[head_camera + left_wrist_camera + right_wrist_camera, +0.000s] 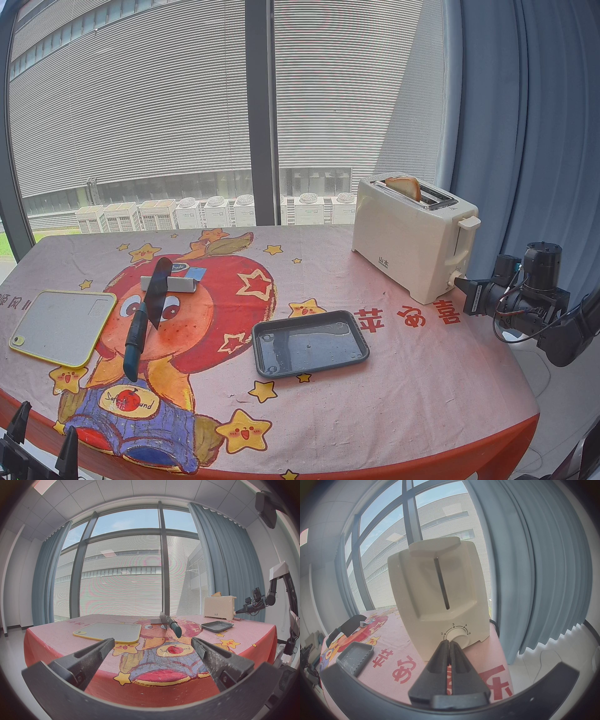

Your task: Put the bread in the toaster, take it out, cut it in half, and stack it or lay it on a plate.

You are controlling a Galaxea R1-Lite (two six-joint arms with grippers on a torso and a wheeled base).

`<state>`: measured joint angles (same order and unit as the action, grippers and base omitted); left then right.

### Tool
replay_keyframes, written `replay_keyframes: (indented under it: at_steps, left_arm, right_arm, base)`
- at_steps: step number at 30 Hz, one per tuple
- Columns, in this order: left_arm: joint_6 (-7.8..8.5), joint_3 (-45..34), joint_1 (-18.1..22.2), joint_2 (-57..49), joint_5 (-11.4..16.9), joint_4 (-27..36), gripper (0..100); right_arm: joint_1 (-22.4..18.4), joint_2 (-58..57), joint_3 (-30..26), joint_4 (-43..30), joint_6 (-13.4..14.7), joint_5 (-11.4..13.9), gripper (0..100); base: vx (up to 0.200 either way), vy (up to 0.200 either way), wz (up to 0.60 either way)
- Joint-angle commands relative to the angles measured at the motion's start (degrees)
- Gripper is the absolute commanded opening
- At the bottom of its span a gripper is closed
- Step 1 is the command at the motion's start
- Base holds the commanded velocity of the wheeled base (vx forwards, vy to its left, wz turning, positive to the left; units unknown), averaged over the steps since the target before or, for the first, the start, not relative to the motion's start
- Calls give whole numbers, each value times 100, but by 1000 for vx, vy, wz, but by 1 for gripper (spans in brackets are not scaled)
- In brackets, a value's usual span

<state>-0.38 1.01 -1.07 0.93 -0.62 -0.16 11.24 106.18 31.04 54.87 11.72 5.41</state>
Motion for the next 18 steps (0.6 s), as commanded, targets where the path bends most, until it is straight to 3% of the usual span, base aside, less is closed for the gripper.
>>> replay_keyframes:
  at_steps: [1, 18]
  left_arm:
    - [3, -101, 2, -93, -8, -2, 100]
    - [3, -101, 2, -93, 1, -2, 100]
  right_arm:
    - [10, -18, -45, 15, -3, -14, 0]
    - [106, 245, -133, 41, 6, -119, 0]
  base:
    - [0, 0, 0]
    - [0, 0, 0]
